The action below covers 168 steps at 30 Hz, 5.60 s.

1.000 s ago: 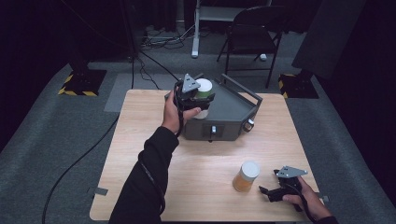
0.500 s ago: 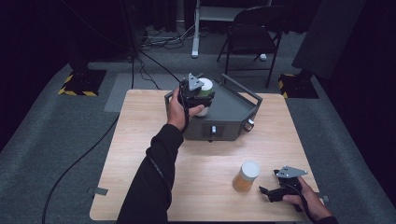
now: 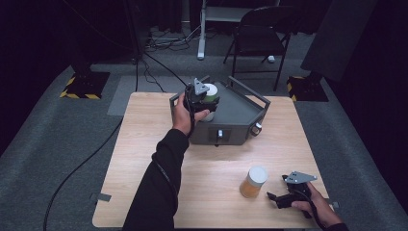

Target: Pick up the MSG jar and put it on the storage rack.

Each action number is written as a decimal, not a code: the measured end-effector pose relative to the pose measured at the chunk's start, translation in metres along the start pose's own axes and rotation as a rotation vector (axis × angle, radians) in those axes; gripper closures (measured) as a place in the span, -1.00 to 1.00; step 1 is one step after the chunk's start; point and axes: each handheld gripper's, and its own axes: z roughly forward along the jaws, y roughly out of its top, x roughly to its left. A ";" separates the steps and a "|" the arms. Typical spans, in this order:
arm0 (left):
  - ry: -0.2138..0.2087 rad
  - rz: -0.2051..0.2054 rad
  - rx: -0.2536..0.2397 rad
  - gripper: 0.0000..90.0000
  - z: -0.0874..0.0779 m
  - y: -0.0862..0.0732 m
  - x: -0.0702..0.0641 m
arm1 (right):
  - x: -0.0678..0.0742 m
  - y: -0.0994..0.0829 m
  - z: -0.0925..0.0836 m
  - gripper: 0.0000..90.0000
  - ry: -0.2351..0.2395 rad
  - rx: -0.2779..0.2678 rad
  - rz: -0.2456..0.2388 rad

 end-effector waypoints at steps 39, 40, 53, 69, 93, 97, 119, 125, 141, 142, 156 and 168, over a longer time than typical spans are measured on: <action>0.044 0.022 -0.052 -0.99 -0.013 -0.007 -0.004 | 0.000 0.000 0.000 -1.00 0.001 0.000 -0.001; 0.044 0.019 -0.061 -0.99 -0.015 -0.009 -0.005 | 0.000 0.000 0.000 -1.00 0.001 0.000 -0.001; 0.041 0.075 -0.055 -0.99 -0.037 -0.031 -0.012 | 0.000 0.000 0.000 -1.00 0.001 0.000 -0.001; 0.014 0.160 -0.011 -0.99 -0.045 -0.058 -0.024 | 0.000 0.000 0.000 -1.00 0.001 0.000 -0.001; -0.057 0.271 0.081 -0.99 -0.057 -0.102 -0.047 | 0.000 0.000 0.000 -1.00 0.001 0.000 -0.001; -0.080 0.285 0.104 -0.99 -0.060 -0.109 -0.049 | 0.000 0.000 0.000 -1.00 0.001 0.000 -0.001; -0.110 0.393 0.256 -0.98 -0.097 -0.135 -0.050 | 0.000 0.000 0.000 -1.00 0.001 0.002 -0.001; -0.100 0.386 0.292 -0.98 -0.107 -0.143 -0.044 | 0.000 0.000 0.000 -1.00 0.001 0.002 -0.001; -0.108 0.275 0.370 -0.98 -0.128 -0.165 -0.024 | 0.000 0.000 0.000 -1.00 0.001 0.003 -0.001; -0.103 0.273 0.370 -0.98 -0.129 -0.166 -0.023 | 0.000 0.000 0.000 -1.00 0.001 0.003 -0.001; -0.124 0.180 0.383 -0.98 -0.138 -0.175 -0.003 | 0.000 0.000 0.000 -1.00 0.001 0.003 -0.001; -0.111 0.127 0.409 -0.97 -0.138 -0.181 0.007 | 0.000 0.000 0.000 -1.00 0.000 0.003 0.000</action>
